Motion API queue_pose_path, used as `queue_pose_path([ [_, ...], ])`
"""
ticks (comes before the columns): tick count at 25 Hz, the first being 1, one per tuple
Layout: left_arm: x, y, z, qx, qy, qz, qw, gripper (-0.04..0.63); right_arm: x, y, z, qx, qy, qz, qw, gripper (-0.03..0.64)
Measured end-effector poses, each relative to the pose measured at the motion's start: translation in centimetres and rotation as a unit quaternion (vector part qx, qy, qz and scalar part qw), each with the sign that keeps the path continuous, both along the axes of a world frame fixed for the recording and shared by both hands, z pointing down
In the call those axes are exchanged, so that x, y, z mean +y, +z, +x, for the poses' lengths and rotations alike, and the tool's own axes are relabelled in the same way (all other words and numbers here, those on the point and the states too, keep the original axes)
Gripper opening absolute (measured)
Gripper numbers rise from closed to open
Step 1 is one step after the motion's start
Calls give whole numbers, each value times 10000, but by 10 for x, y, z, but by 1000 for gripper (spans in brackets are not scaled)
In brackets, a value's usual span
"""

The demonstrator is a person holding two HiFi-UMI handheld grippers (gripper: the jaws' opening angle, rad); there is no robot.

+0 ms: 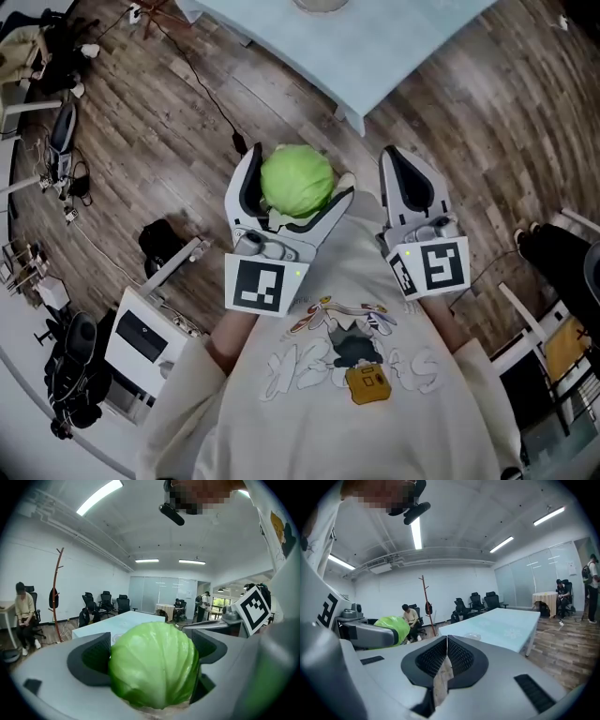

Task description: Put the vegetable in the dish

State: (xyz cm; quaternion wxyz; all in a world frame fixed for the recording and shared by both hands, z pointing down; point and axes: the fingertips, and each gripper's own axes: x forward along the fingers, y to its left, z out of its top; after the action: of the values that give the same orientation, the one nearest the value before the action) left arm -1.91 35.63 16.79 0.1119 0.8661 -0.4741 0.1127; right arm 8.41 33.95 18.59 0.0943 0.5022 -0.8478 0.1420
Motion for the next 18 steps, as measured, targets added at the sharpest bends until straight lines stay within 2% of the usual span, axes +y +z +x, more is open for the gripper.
queue_pose_path([
  [7,19,-4,45,-179,-26,-26,9998,543,31,-4,45,-259,22,79,9996,23],
  [13,24,-6,58,-205,32,13,9998,543,45,0,63,-374,229,151,9989,23],
  [18,12,-14,59,-250,-60,100,9996,543,32,-9,73,-400,288,217,9985,23],
])
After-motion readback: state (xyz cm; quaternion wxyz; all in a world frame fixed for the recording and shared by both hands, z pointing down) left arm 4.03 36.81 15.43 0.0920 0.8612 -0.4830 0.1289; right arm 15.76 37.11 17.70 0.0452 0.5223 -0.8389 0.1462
